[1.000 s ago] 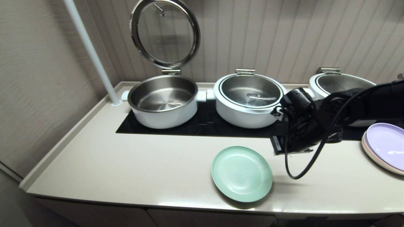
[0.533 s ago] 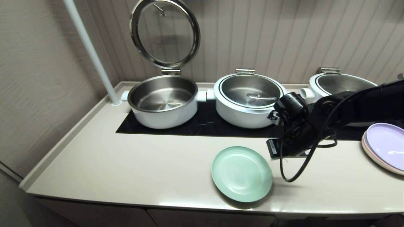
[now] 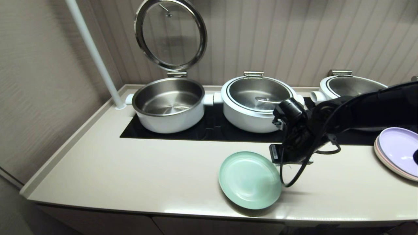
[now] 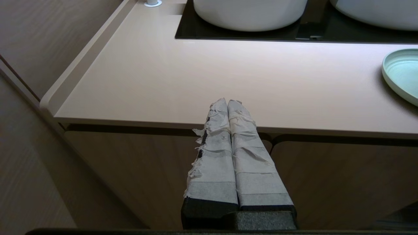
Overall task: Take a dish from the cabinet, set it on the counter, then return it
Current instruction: Pick up the plate from the table
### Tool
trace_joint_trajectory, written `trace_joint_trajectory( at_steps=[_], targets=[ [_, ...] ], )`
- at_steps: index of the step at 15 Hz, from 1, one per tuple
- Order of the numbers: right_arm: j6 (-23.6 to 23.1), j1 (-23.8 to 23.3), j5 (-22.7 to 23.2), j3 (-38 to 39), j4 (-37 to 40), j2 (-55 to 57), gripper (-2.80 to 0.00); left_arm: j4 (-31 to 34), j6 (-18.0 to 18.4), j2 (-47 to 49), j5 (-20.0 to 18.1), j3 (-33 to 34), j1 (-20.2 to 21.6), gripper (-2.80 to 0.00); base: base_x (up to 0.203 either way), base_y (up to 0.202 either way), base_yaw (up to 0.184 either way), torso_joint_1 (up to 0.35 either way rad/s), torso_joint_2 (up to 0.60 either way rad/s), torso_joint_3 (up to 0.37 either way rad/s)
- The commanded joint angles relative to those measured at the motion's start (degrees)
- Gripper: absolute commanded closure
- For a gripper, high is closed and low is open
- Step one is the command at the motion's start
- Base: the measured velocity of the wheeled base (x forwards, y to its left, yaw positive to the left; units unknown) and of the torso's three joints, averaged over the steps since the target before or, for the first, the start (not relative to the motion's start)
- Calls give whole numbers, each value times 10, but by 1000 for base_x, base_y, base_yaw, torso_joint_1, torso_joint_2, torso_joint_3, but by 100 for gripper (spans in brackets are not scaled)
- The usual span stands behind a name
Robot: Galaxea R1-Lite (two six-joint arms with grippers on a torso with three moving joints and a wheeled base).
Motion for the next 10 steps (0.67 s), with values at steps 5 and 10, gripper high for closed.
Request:
trace_joint_trajectory(
  at_steps=[5, 10],
  targets=[
    [9, 0, -1, -16, 4, 23, 0, 0, 0, 0, 0, 0, 0, 0, 0, 0, 0, 0, 0, 0],
    [10, 0, -1, -21, 3, 27, -280, 0, 0, 0, 0, 0, 0, 0, 0, 0, 0, 0, 0, 0]
  ],
)
